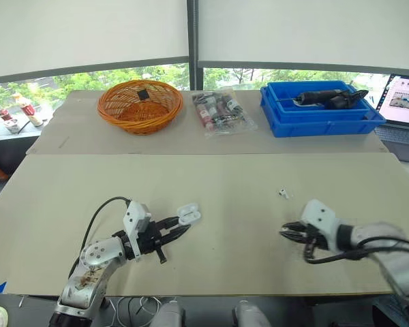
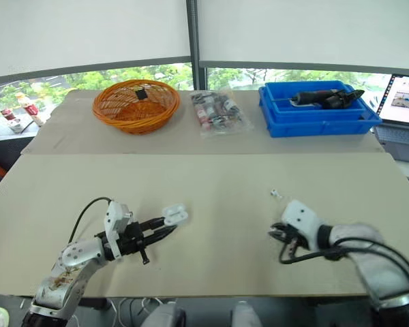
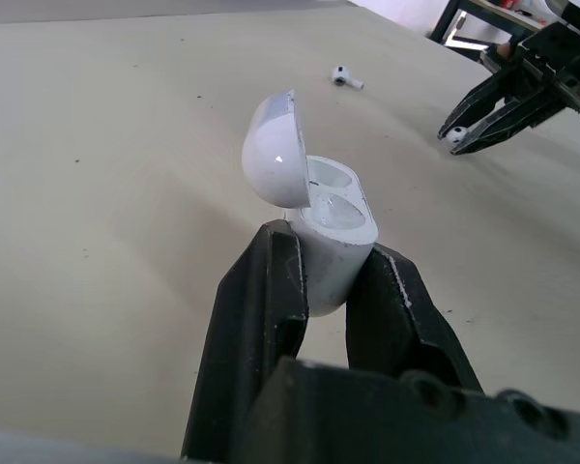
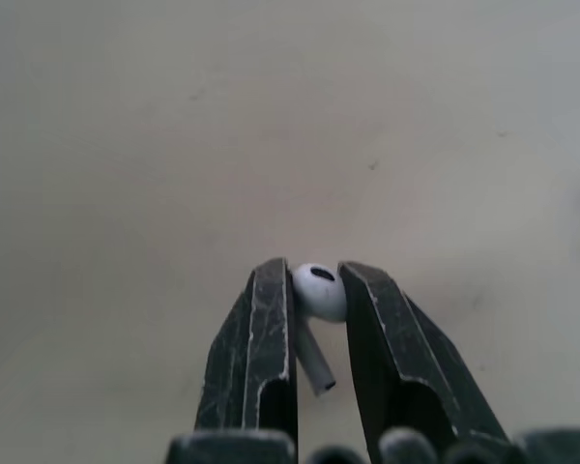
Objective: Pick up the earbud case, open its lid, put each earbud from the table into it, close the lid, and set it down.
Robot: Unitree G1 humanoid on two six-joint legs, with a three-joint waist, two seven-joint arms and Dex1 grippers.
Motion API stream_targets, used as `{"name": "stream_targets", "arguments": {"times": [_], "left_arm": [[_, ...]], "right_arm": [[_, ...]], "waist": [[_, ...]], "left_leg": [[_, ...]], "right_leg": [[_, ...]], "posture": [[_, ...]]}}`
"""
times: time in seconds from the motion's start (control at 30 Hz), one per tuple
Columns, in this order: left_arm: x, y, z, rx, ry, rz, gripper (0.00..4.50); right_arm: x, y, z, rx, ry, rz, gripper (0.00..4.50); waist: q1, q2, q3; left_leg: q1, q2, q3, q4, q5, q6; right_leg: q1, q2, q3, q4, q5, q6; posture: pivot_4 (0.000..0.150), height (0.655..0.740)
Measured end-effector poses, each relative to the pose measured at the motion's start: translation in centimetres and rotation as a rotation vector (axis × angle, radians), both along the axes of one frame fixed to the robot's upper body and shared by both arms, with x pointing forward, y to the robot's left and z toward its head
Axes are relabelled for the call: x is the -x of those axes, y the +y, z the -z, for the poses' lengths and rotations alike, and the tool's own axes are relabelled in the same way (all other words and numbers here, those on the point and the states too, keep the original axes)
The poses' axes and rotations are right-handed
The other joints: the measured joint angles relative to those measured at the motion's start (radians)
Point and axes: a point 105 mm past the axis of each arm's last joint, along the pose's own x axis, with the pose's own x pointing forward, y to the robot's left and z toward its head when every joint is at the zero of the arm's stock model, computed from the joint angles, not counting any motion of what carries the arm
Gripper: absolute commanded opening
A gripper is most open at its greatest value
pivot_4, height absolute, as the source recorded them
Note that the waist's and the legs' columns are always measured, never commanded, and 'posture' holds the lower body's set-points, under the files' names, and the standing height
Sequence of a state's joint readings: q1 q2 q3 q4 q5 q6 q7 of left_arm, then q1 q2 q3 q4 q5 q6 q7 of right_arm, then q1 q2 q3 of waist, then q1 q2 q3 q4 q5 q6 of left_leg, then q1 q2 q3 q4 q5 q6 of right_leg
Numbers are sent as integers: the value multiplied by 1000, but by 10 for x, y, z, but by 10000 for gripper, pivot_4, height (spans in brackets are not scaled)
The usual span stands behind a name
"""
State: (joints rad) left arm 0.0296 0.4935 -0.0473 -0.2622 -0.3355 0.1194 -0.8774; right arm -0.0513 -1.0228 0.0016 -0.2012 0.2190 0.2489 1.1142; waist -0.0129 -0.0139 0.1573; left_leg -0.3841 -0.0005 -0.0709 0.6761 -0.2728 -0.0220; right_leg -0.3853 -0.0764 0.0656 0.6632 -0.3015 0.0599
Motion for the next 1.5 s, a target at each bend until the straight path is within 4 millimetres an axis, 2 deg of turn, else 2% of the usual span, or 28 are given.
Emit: {"name": "stream_targets", "arguments": {"times": [0.13, 0.23, 0.37, 0.53, 0.6, 0.8, 1.0, 1.1, 1.23, 1.33, 1.5], "left_arm": [[5, -2, -3, -9, -1, 9, 5462], [7, -4, -5, -8, -3, 10, 5462], [9, -5, -8, -8, -11, 15, 5462], [11, -4, -5, -11, 11, 5, 5462], [11, -3, -5, -11, 15, 1, 5462], [12, -5, -7, -10, 8, -2, 5462], [14, -4, -6, -6, 22, -7, 5462], [15, -5, -7, -5, 19, -9, 5462], [18, -5, -2, -4, 40, -15, 5462], [19, -7, -1, 0, 44, -14, 5462], [20, -12, 2, 3, 55, -9, 5462]], "right_arm": [[21, -25, 3, 133, 109, -240, 3595], [31, -40, 6, 192, 145, -342, 3595], [36, -44, 11, 227, 156, -427, 3595], [35, -44, 12, 237, 160, -449, 3595], [33, -43, 12, 243, 156, -452, 14350], [25, -44, 11, 243, 121, -423, 34697], [26, -33, 6, 186, 130, -401, 34759], [29, -28, -8, 186, 138, -371, 34759], [34, -29, -31, 311, 125, -308, 34759], [41, -27, -26, 407, 163, -262, 34759], [40, -24, -16, 473, 177, -191, 34759]], "waist": [[0, 0, 0], [-1, 0, 0], [-2, 0, 0], [-1, 0, 0], [-1, 0, 0], [1, 0, 0], [1, 0, 0], [3, 2, 0], [4, 3, -1], [7, 3, -1], [6, 2, -1]], "left_leg": [[0, 0, 1, 1, 0, 0], [0, 0, 1, 1, 0, 0], [1, 0, 1, 1, 0, 0], [1, 0, 0, 1, 0, 0], [1, 0, 0, 1, 0, 0], [1, 0, 0, 1, 0, 0], [0, 0, -3, 1, 0, 0], [0, 0, -4, 1, 0, 0], [0, 0, -4, 1, 0, 0], [0, 0, -3, 1, 0, 0], [0, 0, -2, 1, 0, 0]], "right_leg": [[0, 0, 0, 0, 0, 0], [0, 0, 1, 0, 0, 0], [0, 0, 1, 1, 0, 0], [0, -1, 1, 1, 0, 0], [0, 0, 1, 1, 0, 0], [1, 0, 1, 1, 0, 0], [0, -1, 2, 1, 0, 0], [0, -1, 3, 1, 0, 0], [0, -1, 2, 1, 0, 0], [0, -1, 2, 1, 0, 0], [0, -1, 2, 1, 0, 0]], "posture": [[1500, 7400], [1500, 7400], [1500, 7400], [1500, 7400], [1500, 7400], [1500, 7400], [1500, 7400], [1500, 7400], [1500, 7400], [1500, 7400], [1500, 7400]]}}
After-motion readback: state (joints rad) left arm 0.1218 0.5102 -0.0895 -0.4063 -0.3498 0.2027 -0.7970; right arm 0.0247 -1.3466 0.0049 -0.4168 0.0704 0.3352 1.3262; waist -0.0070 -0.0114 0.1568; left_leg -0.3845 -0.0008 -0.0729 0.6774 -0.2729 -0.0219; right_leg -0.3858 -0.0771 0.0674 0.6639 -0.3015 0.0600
